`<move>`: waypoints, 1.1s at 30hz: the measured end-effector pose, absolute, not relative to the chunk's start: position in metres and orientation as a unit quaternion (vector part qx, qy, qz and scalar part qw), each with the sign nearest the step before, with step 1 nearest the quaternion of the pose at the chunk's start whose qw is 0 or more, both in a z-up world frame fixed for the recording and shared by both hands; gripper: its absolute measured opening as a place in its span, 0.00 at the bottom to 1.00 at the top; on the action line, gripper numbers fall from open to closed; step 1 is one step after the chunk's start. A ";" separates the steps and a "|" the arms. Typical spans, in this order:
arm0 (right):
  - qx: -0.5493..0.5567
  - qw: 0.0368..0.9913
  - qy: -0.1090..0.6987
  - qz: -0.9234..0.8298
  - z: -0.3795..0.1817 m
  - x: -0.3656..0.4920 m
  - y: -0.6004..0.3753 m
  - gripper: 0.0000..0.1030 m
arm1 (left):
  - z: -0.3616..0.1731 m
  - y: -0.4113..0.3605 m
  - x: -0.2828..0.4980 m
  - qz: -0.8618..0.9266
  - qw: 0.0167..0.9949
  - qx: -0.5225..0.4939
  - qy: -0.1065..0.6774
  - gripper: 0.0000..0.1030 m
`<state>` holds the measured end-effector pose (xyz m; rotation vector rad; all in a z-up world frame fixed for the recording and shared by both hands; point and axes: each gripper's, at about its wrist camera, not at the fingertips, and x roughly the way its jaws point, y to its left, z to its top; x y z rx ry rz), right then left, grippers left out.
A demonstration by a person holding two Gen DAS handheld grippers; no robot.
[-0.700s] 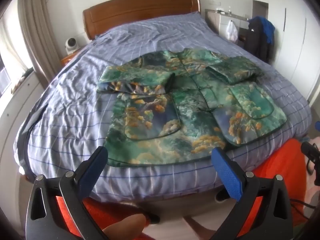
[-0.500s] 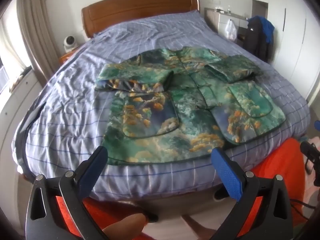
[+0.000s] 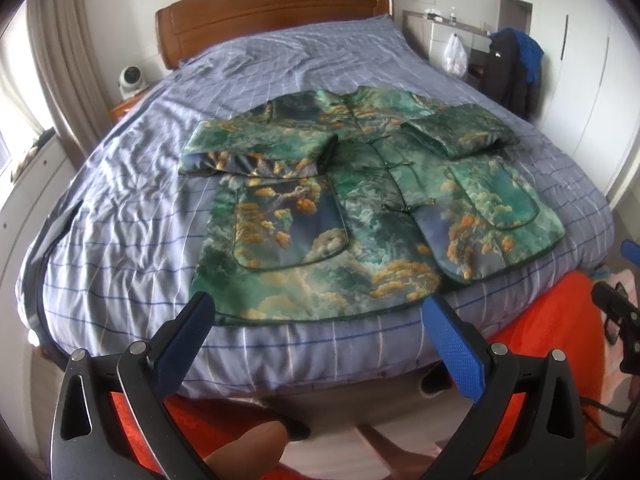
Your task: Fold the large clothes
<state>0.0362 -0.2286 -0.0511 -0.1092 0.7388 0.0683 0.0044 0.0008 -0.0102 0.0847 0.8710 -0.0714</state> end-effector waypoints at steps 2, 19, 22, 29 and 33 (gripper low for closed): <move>-0.054 0.930 0.361 0.034 -0.051 0.037 -0.229 1.00 | -0.010 0.000 0.004 -0.034 0.905 0.041 0.422 1.00; -0.051 0.930 0.363 0.035 -0.052 0.038 -0.228 1.00 | -0.011 -0.001 0.005 -0.035 0.905 0.040 0.422 1.00; -0.052 0.929 0.364 0.036 -0.052 0.038 -0.229 1.00 | -0.011 -0.001 0.004 -0.035 0.905 0.040 0.422 1.00; -0.051 0.929 0.364 0.036 -0.052 0.038 -0.229 1.00 | -0.013 -0.003 0.004 -0.036 0.907 0.036 0.418 1.00; -0.052 0.930 0.363 0.036 -0.053 0.038 -0.228 1.00 | -0.012 -0.003 0.005 -0.036 0.907 0.036 0.419 1.00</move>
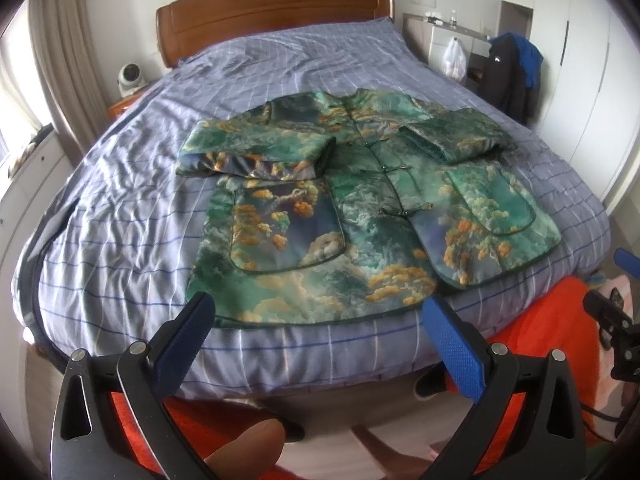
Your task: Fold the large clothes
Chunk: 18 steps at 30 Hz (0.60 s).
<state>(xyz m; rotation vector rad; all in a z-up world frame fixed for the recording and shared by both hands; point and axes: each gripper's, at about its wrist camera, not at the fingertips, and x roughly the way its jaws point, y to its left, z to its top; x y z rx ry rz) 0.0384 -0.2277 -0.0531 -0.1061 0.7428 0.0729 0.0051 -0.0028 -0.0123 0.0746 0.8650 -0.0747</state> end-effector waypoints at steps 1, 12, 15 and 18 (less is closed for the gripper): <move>-0.052 0.930 0.363 0.036 -0.053 0.038 -0.228 1.00 | -0.012 -0.003 0.005 -0.036 0.907 0.036 0.419 1.00; -0.051 0.930 0.362 0.036 -0.053 0.039 -0.227 1.00 | -0.010 -0.004 0.007 -0.038 0.906 0.034 0.419 1.00; -0.051 0.930 0.362 0.036 -0.052 0.039 -0.227 1.00 | -0.009 -0.004 0.008 -0.039 0.906 0.033 0.419 1.00; -0.052 0.930 0.362 0.036 -0.052 0.039 -0.226 1.00 | -0.009 -0.004 0.008 -0.038 0.906 0.033 0.420 1.00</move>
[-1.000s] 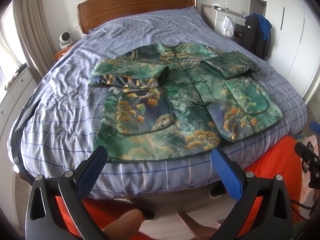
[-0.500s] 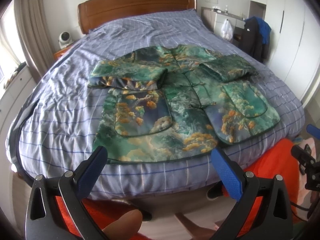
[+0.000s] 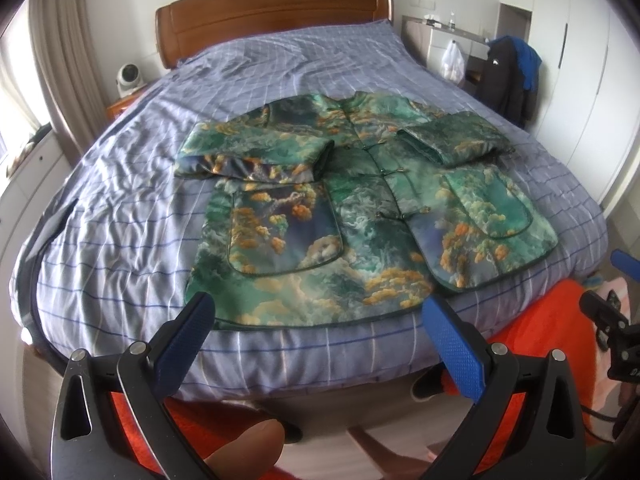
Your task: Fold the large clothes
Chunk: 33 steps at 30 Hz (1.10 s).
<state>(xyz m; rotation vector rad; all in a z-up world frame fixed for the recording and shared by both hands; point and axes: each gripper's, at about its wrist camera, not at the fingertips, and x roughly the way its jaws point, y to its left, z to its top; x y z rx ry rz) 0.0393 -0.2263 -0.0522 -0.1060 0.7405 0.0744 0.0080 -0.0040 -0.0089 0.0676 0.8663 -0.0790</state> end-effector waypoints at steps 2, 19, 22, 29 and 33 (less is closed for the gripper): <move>-0.051 0.930 0.361 0.036 -0.052 0.040 -0.225 1.00 | -0.009 -0.004 0.008 -0.039 0.906 0.032 0.420 1.00; -0.049 0.929 0.366 0.029 -0.054 0.043 -0.228 1.00 | -0.009 -0.004 0.007 -0.038 0.906 0.030 0.421 1.00; -0.049 0.929 0.367 0.028 -0.055 0.042 -0.229 1.00 | -0.009 -0.005 0.007 -0.039 0.905 0.030 0.422 1.00; -0.057 0.929 0.365 0.029 -0.056 0.043 -0.229 1.00 | -0.015 0.000 0.005 -0.040 0.904 0.028 0.425 1.00; -0.066 0.929 0.363 0.027 -0.057 0.042 -0.228 1.00 | -0.018 0.000 0.005 -0.041 0.905 0.026 0.424 1.00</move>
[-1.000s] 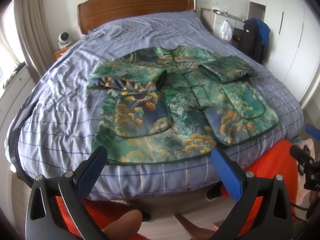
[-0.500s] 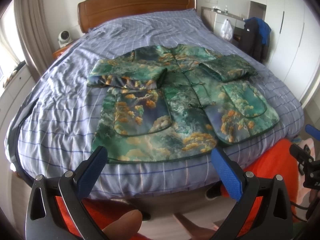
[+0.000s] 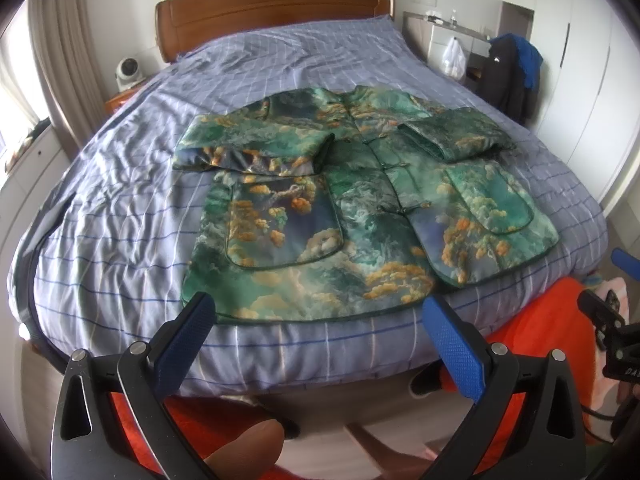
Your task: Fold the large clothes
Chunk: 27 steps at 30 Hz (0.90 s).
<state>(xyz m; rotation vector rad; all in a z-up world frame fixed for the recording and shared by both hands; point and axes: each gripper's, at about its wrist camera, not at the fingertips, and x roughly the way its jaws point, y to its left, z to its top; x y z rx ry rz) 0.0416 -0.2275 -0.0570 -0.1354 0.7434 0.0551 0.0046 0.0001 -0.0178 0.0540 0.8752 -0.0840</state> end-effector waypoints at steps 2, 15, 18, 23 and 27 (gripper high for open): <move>-0.068 0.929 0.363 0.026 -0.057 0.041 -0.228 1.00 | -0.018 0.000 0.005 -0.041 0.904 0.026 0.425 1.00; -0.072 0.931 0.358 0.024 -0.057 0.041 -0.228 1.00 | -0.017 0.003 0.007 -0.039 0.899 0.019 0.435 1.00; -0.076 0.932 0.353 0.026 -0.056 0.040 -0.227 1.00 | -0.016 0.004 0.008 -0.039 0.899 0.018 0.436 1.00; -0.065 0.938 0.340 0.034 -0.052 0.039 -0.228 1.00 | -0.015 0.005 0.009 -0.036 0.898 0.016 0.438 1.00; -0.040 0.944 0.325 0.051 -0.047 0.035 -0.232 1.00 | -0.014 0.005 0.011 -0.035 0.897 0.018 0.441 1.00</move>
